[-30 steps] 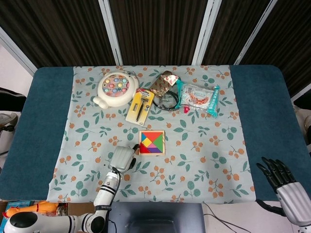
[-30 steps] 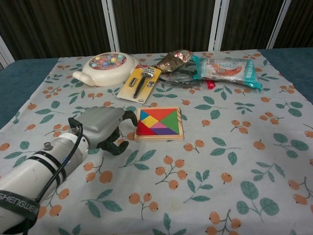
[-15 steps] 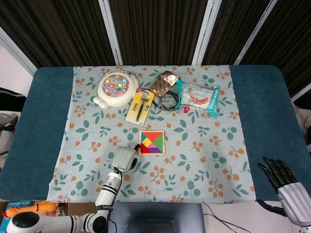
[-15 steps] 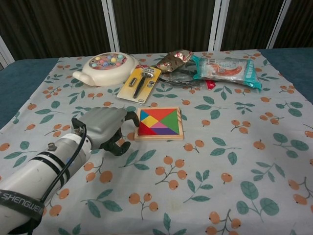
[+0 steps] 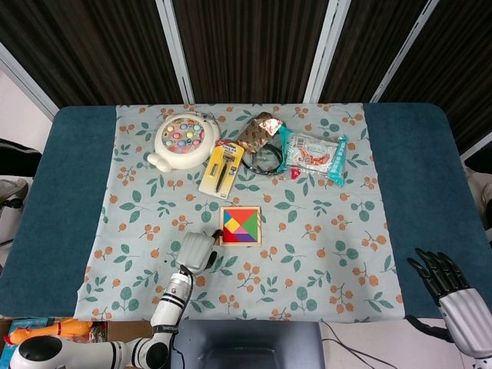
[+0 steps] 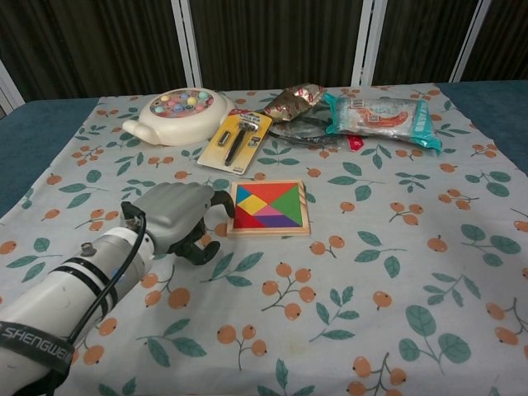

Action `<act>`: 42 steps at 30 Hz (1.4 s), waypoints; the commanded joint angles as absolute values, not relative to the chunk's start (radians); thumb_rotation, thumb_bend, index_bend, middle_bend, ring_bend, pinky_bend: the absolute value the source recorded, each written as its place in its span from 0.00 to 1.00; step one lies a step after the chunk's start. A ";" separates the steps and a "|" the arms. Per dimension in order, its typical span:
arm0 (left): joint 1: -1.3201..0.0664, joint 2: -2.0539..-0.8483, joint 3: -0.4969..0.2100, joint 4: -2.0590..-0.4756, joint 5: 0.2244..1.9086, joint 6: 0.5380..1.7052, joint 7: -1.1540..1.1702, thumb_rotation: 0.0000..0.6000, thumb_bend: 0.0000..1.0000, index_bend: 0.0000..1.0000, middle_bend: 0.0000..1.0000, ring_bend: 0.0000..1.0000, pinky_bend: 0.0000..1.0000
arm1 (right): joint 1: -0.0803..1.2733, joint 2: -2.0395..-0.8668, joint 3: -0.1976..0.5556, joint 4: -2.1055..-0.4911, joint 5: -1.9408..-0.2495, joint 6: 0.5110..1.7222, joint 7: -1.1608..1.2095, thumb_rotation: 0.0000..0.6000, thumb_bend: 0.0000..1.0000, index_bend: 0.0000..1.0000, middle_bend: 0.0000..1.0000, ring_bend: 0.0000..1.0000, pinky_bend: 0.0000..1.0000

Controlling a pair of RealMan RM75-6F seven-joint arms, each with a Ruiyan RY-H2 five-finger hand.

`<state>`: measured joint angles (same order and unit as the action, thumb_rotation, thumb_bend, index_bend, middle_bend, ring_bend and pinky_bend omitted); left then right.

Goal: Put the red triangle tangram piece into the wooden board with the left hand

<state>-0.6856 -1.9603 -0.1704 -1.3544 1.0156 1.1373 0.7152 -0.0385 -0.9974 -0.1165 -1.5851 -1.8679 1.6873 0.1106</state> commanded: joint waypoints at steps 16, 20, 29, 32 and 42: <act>-0.669 -1.926 -0.155 -1.421 1.090 1.173 0.677 1.00 0.42 0.30 1.00 1.00 1.00 | -0.038 -0.999 -0.116 -1.582 -1.870 1.686 0.104 1.00 0.06 0.00 0.00 0.00 0.00; -0.634 -1.836 -0.118 -1.548 1.184 1.225 0.625 1.00 0.42 0.27 1.00 1.00 1.00 | -0.039 -1.002 -0.116 -1.585 -1.867 1.681 0.093 1.00 0.06 0.00 0.00 0.00 0.00; -0.466 -1.420 0.180 -1.776 1.514 1.359 0.353 1.00 0.41 0.09 0.45 0.48 0.57 | -0.035 -1.012 -0.115 -1.600 -1.861 1.655 0.047 1.00 0.06 0.00 0.00 0.00 0.00; -0.369 -1.346 0.279 -1.664 1.652 1.501 0.206 1.00 0.42 0.01 0.06 0.07 0.21 | -0.032 -1.019 -0.111 -1.611 -1.850 1.638 0.021 1.00 0.06 0.00 0.00 0.00 0.00; -0.201 -1.354 0.298 -1.358 1.811 1.759 0.028 1.00 0.41 0.00 0.00 0.00 0.10 | -0.012 -1.056 -0.085 -1.662 -1.782 1.554 -0.101 1.00 0.06 0.00 0.00 0.00 0.00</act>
